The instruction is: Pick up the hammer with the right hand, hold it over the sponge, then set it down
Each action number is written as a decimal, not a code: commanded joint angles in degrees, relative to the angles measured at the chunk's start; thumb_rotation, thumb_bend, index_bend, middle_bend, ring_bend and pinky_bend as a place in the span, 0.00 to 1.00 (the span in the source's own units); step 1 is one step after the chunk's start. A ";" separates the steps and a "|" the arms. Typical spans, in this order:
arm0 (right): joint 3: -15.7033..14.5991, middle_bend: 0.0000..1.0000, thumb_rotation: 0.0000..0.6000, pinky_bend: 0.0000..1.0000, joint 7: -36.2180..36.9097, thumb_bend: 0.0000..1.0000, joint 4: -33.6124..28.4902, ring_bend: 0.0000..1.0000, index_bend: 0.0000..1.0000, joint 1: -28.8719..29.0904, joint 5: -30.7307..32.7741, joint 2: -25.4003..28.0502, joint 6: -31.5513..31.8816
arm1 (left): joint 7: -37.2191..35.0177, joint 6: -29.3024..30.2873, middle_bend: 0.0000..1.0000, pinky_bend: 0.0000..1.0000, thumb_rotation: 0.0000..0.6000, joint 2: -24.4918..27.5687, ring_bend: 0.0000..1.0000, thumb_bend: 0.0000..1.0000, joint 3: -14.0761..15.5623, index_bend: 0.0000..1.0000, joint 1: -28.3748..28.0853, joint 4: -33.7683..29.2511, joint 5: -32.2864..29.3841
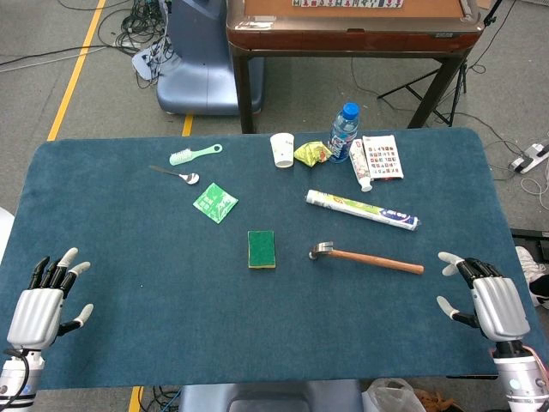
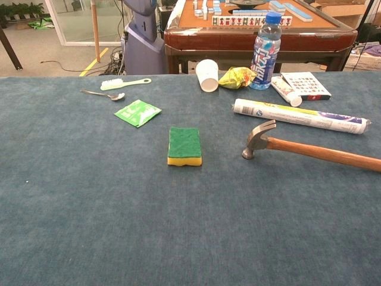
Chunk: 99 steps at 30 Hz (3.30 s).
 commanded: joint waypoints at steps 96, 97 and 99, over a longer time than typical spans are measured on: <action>5.05 0.43 1.00 0.28 -14.91 0.51 17.84 0.17 0.41 34.65 37.13 -21.81 -39.77 | -1.69 2.66 0.07 0.00 1.00 0.36 0.10 0.22 0.90 0.22 3.00 0.87 0.73; 5.03 0.43 1.00 0.28 -14.85 0.52 17.85 0.17 0.41 34.67 37.16 -21.85 -39.72 | -1.71 2.70 0.07 0.00 1.00 0.38 0.10 0.22 0.91 0.22 3.04 0.88 0.73; 4.98 0.44 1.00 0.28 -14.63 0.54 17.88 0.18 0.41 34.64 37.20 -21.97 -39.50 | -1.74 2.70 0.07 0.00 1.00 0.40 0.10 0.22 0.96 0.22 3.08 0.90 0.78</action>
